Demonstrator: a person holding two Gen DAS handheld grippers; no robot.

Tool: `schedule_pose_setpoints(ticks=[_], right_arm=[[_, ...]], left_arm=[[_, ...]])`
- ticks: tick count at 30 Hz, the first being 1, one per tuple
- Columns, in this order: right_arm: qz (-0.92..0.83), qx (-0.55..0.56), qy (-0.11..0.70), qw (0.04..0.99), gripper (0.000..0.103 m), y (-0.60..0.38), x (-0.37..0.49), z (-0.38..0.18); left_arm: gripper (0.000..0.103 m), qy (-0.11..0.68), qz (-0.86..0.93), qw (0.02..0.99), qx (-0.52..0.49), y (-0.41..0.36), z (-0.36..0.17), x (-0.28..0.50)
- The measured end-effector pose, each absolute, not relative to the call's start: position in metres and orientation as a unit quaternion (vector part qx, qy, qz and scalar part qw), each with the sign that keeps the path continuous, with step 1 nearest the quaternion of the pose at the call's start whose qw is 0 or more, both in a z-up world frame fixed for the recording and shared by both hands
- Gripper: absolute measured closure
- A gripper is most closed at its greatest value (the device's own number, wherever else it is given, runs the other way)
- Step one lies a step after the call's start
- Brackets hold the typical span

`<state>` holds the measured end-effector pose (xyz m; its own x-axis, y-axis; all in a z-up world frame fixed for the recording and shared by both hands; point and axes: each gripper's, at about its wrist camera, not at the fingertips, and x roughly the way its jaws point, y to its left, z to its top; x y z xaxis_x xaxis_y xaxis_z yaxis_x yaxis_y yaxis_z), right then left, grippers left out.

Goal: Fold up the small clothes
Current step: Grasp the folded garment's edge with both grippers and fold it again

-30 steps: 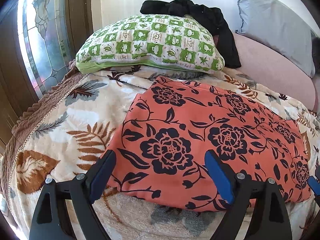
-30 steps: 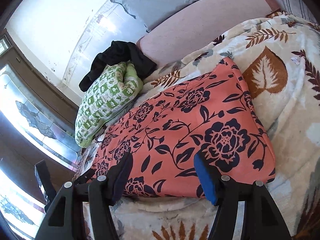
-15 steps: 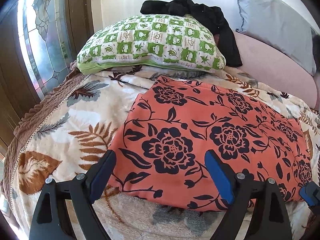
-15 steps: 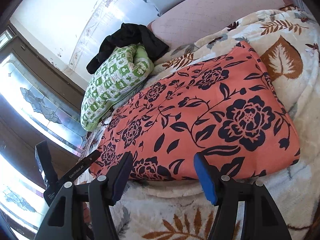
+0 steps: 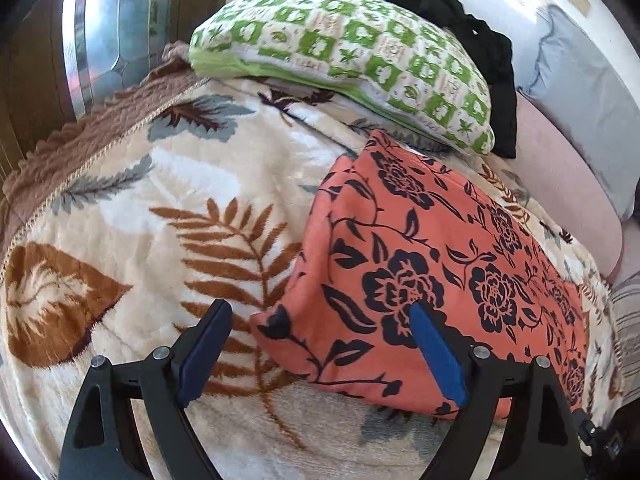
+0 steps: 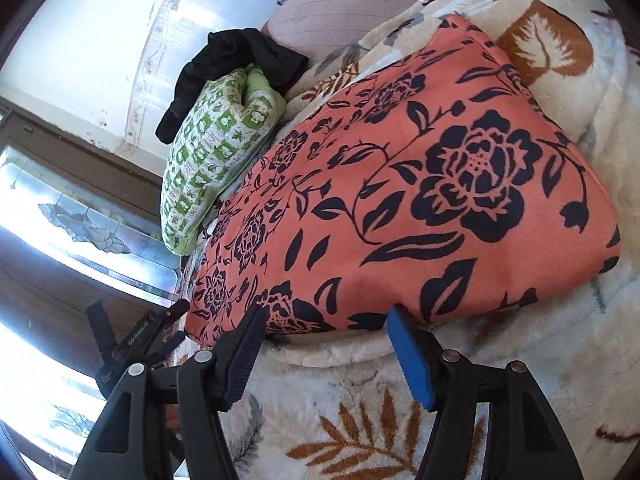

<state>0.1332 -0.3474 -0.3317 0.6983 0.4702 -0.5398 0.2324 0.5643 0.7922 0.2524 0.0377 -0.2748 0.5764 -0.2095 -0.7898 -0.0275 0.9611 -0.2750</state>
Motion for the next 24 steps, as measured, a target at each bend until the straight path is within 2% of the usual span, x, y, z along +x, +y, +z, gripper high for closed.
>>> schedule_pose_setpoints(ticks=[1, 3, 5, 6, 10, 12, 13, 14, 19, 24], right_arm=[[0.075, 0.470, 0.382, 0.792, 0.036, -0.351, 0.131, -0.333], [0.077, 0.490, 0.379, 0.781, 0.036, -0.360, 0.124, -0.336], [0.073, 0.509, 0.370, 0.773, 0.036, -0.372, 0.117, -0.337], [0.065, 0.519, 0.363, 0.771, 0.036, -0.379, 0.113, -0.337], [0.022, 0.554, 0.345, 0.757, 0.036, -0.403, 0.103, -0.344], [0.010, 0.582, 0.336, 0.740, 0.036, -0.410, 0.101, -0.353], [0.008, 0.594, 0.330, 0.734, 0.036, -0.412, 0.102, -0.355], [0.004, 0.597, 0.325, 0.733, 0.036, -0.414, 0.103, -0.356], [-0.005, 0.601, 0.280, 0.748, 0.036, -0.425, 0.093, -0.342], [-0.082, 0.579, 0.263, 0.767, 0.035, -0.449, 0.073, -0.328]], left_arm=[[0.013, 0.466, -0.060, 0.871, -0.145, 0.046, -0.278, 0.255], [0.025, 0.476, -0.077, 0.859, -0.175, 0.059, -0.283, 0.257], [0.063, 0.486, -0.099, 0.848, -0.187, 0.063, -0.289, 0.258], [0.066, 0.492, -0.107, 0.843, -0.189, 0.062, -0.292, 0.258], [0.066, 0.495, -0.106, 0.841, -0.189, 0.060, -0.296, 0.261], [0.060, 0.495, -0.102, 0.839, -0.199, 0.059, -0.296, 0.261], [0.050, 0.498, -0.106, 0.835, -0.207, 0.059, -0.296, 0.261], [0.045, 0.501, -0.110, 0.831, -0.215, 0.057, -0.296, 0.261], [0.043, 0.471, -0.128, 0.844, -0.221, 0.060, -0.277, 0.253], [0.042, 0.493, -0.130, 0.831, -0.225, 0.063, -0.286, 0.256]])
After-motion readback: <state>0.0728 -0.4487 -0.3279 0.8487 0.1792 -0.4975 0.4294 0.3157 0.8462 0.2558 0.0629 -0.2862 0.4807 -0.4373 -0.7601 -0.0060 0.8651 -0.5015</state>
